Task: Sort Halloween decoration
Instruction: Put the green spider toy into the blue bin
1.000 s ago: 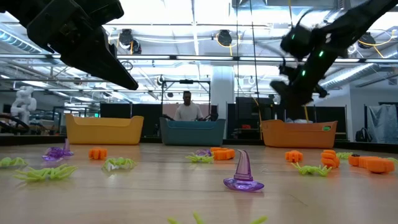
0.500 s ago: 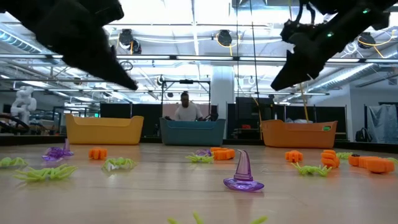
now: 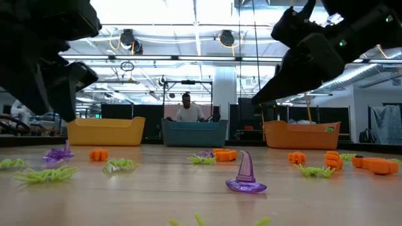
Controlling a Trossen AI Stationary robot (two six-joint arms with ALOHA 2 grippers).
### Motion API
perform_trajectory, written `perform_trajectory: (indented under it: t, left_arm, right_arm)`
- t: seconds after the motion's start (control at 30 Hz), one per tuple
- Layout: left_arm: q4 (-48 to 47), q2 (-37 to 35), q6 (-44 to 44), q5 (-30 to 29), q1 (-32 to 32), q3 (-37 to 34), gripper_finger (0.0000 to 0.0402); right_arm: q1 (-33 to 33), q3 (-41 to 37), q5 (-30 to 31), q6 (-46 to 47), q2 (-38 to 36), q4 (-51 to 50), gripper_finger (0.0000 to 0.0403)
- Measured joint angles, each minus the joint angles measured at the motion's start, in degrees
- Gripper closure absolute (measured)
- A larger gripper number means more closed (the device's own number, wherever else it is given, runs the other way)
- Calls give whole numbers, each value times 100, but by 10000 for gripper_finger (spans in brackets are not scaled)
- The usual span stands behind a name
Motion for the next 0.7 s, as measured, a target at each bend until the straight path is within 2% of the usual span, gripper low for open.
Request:
perform_trajectory:
  t: [0.13, 0.3, 0.47, 0.7]
  left_arm:
    - [290, 0, 851, -47, 145, 0, 233]
    - [697, 0, 1623, -104, 474, 0, 233]
    - [875, 0, 1640, -190, 789, 0, 233]
    - [1144, 2, 1490, -972, 854, 0, 233]
  right_arm:
    - [32, 0, -8, -21, 411, 717, 261]
    - [133, 0, -159, 369, 634, 881, 261]
    - [365, 0, -170, 328, 786, 889, 261]
    - [422, 0, -168, -155, 799, 808, 261]
